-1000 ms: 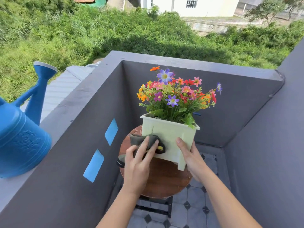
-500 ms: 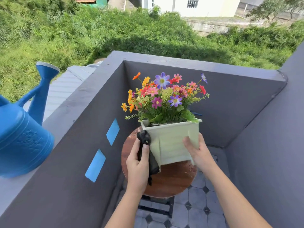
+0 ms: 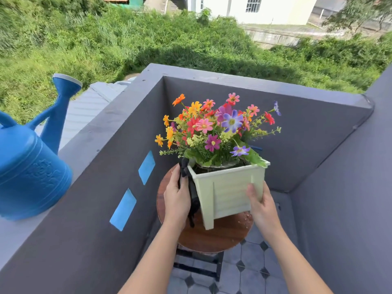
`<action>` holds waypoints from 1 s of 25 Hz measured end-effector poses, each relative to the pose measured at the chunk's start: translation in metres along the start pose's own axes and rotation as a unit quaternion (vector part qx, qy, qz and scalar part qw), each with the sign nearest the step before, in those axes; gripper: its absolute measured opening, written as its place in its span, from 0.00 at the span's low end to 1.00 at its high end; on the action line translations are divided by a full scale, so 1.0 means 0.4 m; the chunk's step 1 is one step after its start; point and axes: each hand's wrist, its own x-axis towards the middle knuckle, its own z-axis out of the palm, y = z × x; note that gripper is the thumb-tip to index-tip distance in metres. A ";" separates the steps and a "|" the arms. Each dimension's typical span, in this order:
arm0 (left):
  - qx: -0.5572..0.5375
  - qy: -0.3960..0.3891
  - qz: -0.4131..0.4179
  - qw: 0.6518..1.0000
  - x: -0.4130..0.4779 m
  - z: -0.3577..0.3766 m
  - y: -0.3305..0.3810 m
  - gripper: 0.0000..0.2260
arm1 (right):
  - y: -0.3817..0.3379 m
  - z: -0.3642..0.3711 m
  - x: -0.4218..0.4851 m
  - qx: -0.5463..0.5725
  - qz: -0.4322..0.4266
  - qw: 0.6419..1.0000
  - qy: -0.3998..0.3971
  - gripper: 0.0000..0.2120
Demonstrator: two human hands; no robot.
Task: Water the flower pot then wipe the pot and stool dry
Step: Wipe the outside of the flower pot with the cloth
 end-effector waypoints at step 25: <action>0.117 0.089 0.141 0.979 0.052 -0.035 0.171 0.18 | -0.079 0.025 0.001 0.143 0.053 0.988 -0.007 0.51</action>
